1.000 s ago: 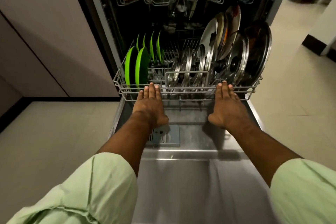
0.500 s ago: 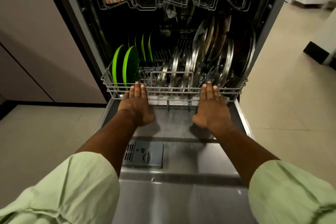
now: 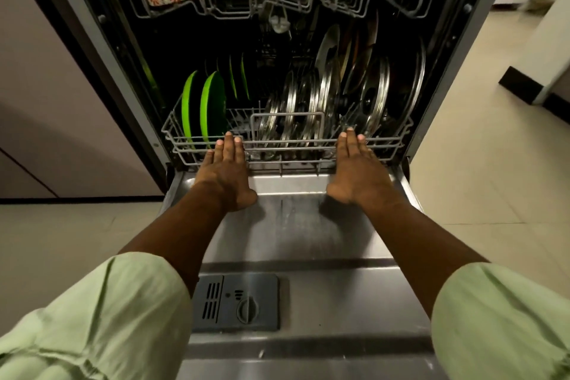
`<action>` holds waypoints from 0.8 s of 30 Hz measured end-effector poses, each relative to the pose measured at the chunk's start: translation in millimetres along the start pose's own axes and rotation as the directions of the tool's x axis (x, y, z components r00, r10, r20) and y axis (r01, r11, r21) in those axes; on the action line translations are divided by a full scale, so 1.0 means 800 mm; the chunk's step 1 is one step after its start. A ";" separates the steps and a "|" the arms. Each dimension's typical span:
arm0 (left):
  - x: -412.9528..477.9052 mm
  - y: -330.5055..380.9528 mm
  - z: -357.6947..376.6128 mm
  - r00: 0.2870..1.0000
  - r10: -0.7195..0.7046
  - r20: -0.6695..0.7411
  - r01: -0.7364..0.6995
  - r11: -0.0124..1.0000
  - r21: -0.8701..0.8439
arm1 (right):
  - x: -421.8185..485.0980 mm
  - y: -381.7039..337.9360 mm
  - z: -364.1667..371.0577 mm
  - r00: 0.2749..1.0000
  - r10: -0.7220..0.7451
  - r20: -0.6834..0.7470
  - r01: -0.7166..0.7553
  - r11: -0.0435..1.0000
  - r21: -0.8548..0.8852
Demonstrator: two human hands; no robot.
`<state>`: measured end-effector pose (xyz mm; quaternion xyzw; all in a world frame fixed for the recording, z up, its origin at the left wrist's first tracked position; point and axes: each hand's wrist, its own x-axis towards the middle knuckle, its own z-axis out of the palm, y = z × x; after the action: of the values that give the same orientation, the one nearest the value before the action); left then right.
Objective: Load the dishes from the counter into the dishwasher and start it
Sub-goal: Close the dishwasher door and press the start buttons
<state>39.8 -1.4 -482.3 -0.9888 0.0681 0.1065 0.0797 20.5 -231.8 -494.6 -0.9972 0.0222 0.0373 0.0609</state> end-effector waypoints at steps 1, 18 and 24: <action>0.006 -0.001 -0.001 1.000 0.007 -0.012 -0.007 1.000 0.004 | 0.006 0.001 -0.001 1.000 -0.001 -0.003 0.001 1.000 -0.002; 0.057 -0.011 -0.012 0.998 0.049 -0.041 -0.048 0.999 0.016 | 0.054 -0.002 -0.017 0.999 0.027 0.030 -0.026 0.998 -0.050; 0.062 -0.017 0.003 0.993 0.063 -0.098 -0.064 0.998 -0.003 | 0.055 -0.003 -0.011 0.999 0.031 0.007 -0.030 0.995 -0.095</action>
<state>89.4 6.7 -493.4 -0.9904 0.1029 0.0609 0.0699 65.0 -232.5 -489.3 -0.9983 0.0355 0.0432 0.0129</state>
